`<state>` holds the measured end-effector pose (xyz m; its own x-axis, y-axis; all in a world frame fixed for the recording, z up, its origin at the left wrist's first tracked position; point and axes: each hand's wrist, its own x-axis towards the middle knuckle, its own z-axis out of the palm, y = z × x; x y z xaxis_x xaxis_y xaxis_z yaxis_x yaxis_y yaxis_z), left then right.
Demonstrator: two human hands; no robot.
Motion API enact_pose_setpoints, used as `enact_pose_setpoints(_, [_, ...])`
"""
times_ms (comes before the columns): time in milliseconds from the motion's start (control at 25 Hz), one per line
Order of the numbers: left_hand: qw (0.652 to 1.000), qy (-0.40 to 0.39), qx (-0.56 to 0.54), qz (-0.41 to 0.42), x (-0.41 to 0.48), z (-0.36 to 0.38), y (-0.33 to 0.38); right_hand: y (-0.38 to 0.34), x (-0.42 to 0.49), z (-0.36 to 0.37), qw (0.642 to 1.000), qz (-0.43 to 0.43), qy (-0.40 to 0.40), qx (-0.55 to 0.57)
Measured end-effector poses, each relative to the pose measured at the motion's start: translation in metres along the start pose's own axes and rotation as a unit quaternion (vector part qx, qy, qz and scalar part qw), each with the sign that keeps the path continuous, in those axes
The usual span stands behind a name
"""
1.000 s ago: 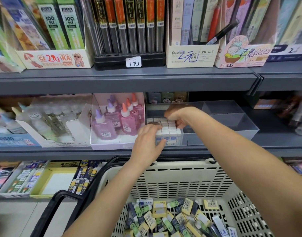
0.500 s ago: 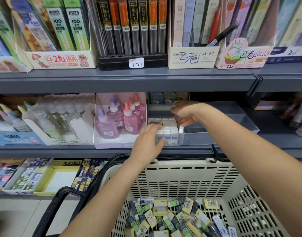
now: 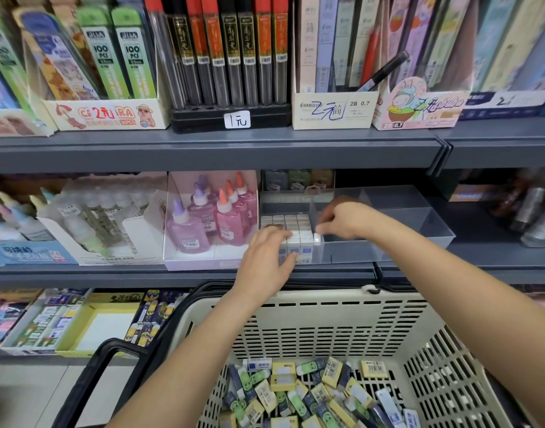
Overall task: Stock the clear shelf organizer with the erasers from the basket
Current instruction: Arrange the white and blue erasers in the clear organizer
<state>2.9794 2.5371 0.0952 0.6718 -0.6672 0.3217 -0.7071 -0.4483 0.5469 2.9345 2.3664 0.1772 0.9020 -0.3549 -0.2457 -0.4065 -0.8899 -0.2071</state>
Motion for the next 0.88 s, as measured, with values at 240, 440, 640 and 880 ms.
enact_pose_setpoints(240, [1.000, -0.001, 0.004, -0.006, 0.000, 0.003, -0.001, 0.003, 0.006, 0.012, 0.998, -0.041, -0.042, -0.019])
enact_pose_setpoints(440, [1.000, -0.001, 0.004, -0.011, 0.001, 0.003, -0.002, 0.002, 0.021, 0.013, 0.994, -0.057, -0.059, -0.071])
enact_pose_setpoints(640, [1.000, -0.004, -0.002, -0.014, 0.000, 0.003, -0.002, 0.003, 0.021, 0.019, 0.995, -0.058, -0.056, -0.053])
enact_pose_setpoints(880, [1.000, 0.015, -0.018, -0.014, -0.015, -0.005, 0.007, 0.014, -0.006, 0.022, 0.994, -0.036, 0.060, 0.086])
